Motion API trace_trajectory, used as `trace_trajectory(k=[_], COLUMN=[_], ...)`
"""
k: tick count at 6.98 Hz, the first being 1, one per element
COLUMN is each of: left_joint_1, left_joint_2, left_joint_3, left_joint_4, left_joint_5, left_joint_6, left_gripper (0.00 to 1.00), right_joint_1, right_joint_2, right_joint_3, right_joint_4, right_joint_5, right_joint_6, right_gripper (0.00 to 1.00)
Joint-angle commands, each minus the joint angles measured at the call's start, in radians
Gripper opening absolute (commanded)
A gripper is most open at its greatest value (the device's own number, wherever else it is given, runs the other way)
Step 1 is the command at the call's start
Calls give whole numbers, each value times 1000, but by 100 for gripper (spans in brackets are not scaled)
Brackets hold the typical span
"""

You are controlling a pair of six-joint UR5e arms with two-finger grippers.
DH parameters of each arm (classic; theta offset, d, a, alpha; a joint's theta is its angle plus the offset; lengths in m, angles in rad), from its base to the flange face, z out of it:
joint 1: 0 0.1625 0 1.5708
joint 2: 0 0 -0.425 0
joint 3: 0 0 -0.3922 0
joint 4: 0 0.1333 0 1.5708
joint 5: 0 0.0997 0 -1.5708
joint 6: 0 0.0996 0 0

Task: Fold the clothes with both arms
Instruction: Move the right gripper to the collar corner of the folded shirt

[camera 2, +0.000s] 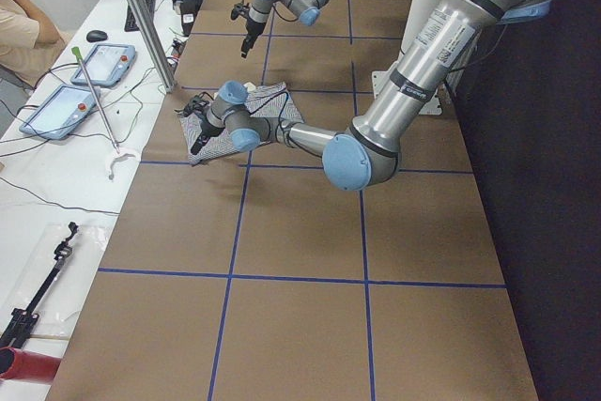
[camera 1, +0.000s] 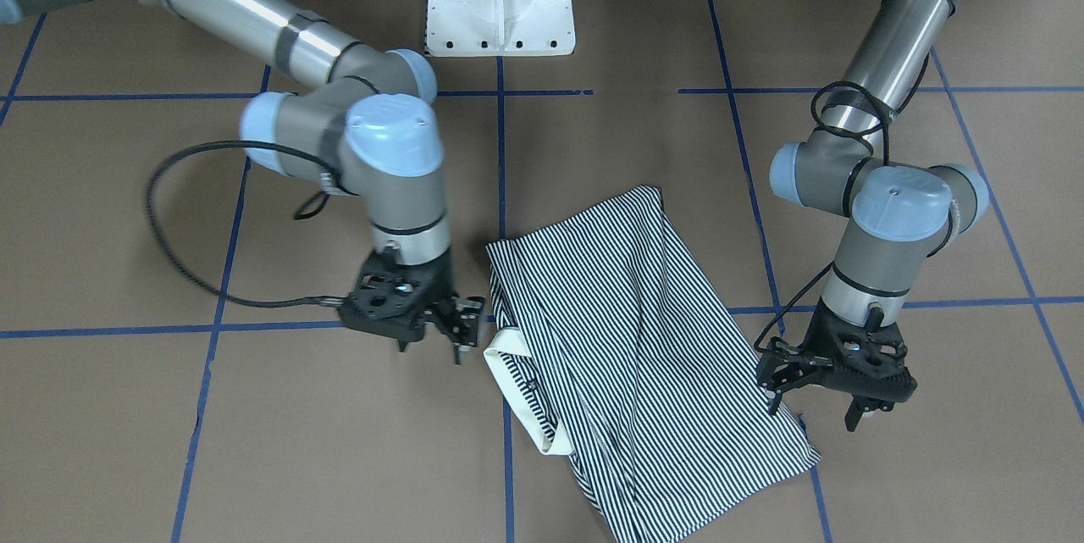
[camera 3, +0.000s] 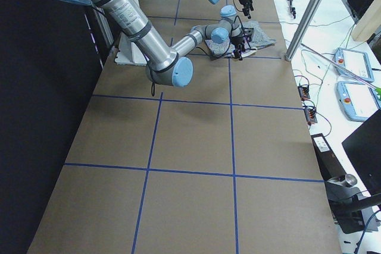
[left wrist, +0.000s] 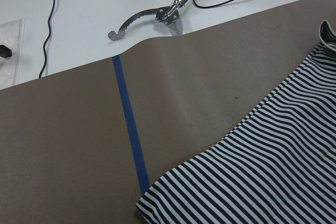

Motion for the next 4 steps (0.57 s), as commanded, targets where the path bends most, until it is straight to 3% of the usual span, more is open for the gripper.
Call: trace_trajectory(k=[1,4], left_joint_1=[-2,0], left_joint_2=[2,2], left_joint_3=[0,-1], left_joint_4=[0,0], left_joint_5=[-1,-1], left_joint_6=[-1,-7], left_gripper=[100,100], right_joint_1=[-50,-87], right_joint_2=[47,47], right_joint_3=[-125,-134], right_joint_4=[132,130], right_joint_5=[-65,-110], right_joint_6=[126,165], right_gripper=[63,63])
